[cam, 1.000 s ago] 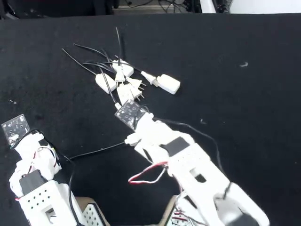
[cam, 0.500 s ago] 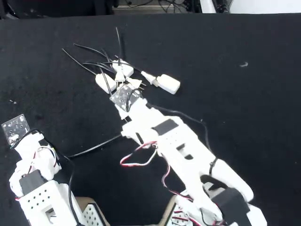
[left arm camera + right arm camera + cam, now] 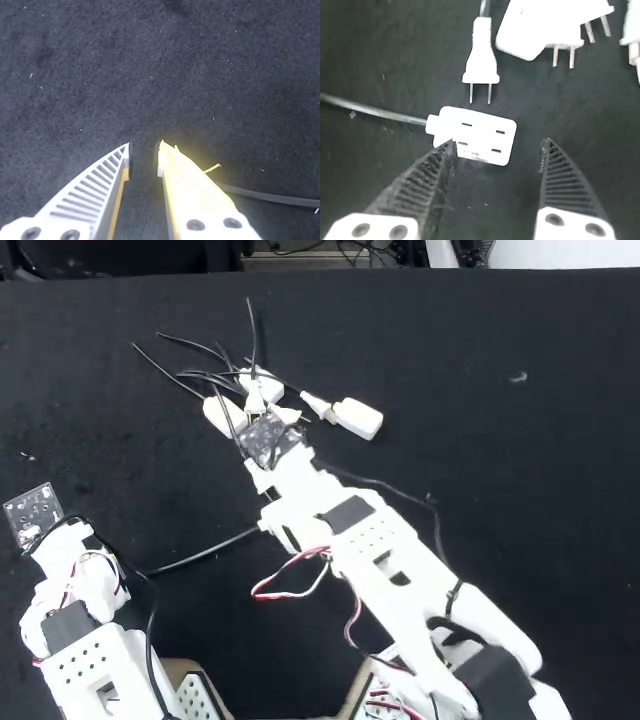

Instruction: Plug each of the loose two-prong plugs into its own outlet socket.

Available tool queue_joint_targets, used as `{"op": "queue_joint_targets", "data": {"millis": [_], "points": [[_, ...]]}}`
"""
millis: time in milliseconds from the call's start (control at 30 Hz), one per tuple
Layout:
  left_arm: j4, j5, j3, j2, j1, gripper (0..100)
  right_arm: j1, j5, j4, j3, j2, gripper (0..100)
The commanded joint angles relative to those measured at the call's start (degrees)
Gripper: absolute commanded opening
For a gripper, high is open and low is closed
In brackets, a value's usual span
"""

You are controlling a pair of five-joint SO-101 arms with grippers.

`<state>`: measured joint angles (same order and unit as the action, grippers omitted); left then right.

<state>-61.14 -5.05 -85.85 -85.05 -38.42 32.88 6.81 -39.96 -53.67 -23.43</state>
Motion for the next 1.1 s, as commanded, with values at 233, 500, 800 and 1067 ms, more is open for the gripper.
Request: {"op": "queue_joint_targets", "data": {"millis": [233, 500, 800, 1067], "points": [[-0.09, -0.62, 0.4, -0.53, 0.31, 11, -6.68, -4.66, 13.98, 3.91, 10.24, 7.2], [-0.18, -0.62, 0.31, -0.53, 0.13, 11, -4.75, -4.75, 13.89, 6.11, 17.45, 7.0], [-0.18, -0.62, 0.31, -0.53, 0.13, 11, 6.15, -4.66, 5.8, 6.46, 17.54, 6.7], [0.09, -0.62, -0.13, -0.53, 0.4, 11, 2.99, -4.13, -0.7, 6.11, 6.11, 7.1]]}}
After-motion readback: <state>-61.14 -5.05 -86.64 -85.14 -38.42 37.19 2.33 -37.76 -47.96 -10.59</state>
